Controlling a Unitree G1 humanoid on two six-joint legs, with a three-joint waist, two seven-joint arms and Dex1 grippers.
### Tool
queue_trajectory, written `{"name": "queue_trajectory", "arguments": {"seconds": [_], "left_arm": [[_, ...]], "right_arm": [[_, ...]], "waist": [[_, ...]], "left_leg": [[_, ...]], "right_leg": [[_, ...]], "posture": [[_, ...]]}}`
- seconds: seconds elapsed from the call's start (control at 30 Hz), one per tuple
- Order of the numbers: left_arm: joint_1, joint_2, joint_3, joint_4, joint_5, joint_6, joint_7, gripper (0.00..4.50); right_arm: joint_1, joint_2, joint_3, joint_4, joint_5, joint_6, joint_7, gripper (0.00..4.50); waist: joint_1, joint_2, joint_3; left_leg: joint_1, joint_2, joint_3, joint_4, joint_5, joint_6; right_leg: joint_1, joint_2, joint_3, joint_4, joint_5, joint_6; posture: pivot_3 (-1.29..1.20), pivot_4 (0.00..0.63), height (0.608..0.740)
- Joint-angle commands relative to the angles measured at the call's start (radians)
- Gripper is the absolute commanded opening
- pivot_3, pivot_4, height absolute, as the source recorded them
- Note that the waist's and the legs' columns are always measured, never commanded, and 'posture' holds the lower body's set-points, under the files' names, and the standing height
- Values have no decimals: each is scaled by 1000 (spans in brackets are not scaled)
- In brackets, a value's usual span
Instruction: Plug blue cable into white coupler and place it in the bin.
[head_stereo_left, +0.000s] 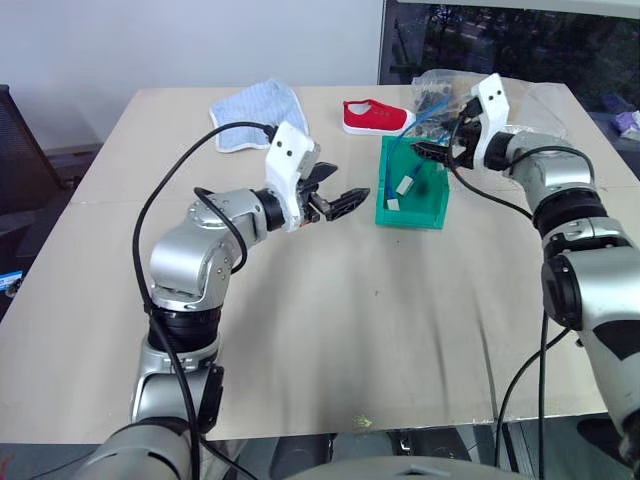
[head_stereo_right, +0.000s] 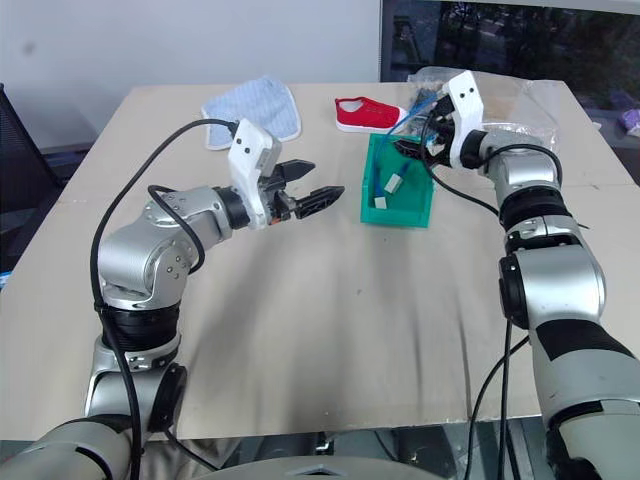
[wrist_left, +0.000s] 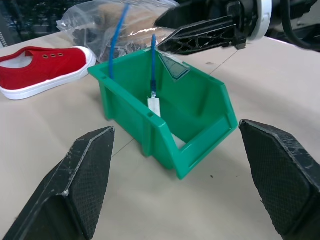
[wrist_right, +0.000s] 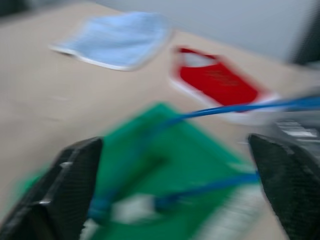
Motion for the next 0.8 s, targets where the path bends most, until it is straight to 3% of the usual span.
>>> {"name": "queue_trajectory", "arguments": {"seconds": [0.03, 0.1, 0.23, 0.33, 0.47, 0.57, 0.67, 0.73, 0.8], "left_arm": [[-18, 7, -6, -22, 2, -42, 10, 4146], [-12, 12, -14, -18, 14, -59, 21, 4146], [69, 40, -17, -55, 58, -91, 67, 4146], [155, 93, -37, -93, 122, -104, 106, 4146], [241, 104, -31, -142, 150, -103, 156, 4146], [378, 54, -20, -187, 139, -182, 176, 4146], [507, 27, -25, -197, 157, -253, 190, 4146], [580, 69, -76, -203, 226, -344, 174, 4146], [631, 49, -77, -215, 209, -342, 180, 4146]], "right_arm": [[96, -37, -53, -170, 21, -23, -16, 4462], [213, -44, -89, -349, 62, 8, -8, 4462], [640, -42, -174, -928, 240, 170, 7, 4462], [886, -47, -226, -1158, 289, 188, -17, 4462], [1107, -51, -256, -1270, 301, 157, -9, 4462], [1269, -27, -278, -1275, 314, 79, 32, 4462], [1336, -28, -296, -1241, 321, 24, 62, 4462], [1352, -41, -306, -1211, 328, 6, 81, 4462], [1355, -55, -311, -1192, 324, -5, 94, 4462]], "waist": [[-1, 0, 0], [-2, 0, 0], [0, 1, -1], [-1, 2, -1], [1, 2, -1], [2, 2, -1], [-3, 1, 0], [-4, 1, 0], [-2, 1, 0]], "left_leg": [[0, 0, 0, 0, 0, 0], [-1, 0, 0, 0, 0, 0], [-3, 3, -2, 0, 0, 0], [-11, 4, -2, 0, 0, 0], [-10, 3, 0, 2, -3, 5], [-7, 1, 0, 3, -3, 5], [9, 1, 0, 2, -3, 6], [11, 1, 2, 2, -3, 6], [12, 1, 1, 2, -3, 6]], "right_leg": [[0, 0, 0, 0, 0, 0], [0, 0, 0, 0, 0, 0], [-2, 1, 1, 1, 0, 0], [-10, 1, 1, 4, 0, 0], [-9, 1, 1, 2, 1, 2], [-6, 1, 3, 2, 4, 3], [9, 0, 4, -1, 3, 3], [9, 1, 6, -1, 3, 3], [9, 2, 7, 0, 4, 2]], "posture": [[0, 150, 740], [0, 150, 740], [0, 150, 740], [0, 150, 740], [0, 150, 740], [0, 150, 740], [0, 150, 740], [0, 150, 740], [0, 150, 740]]}}
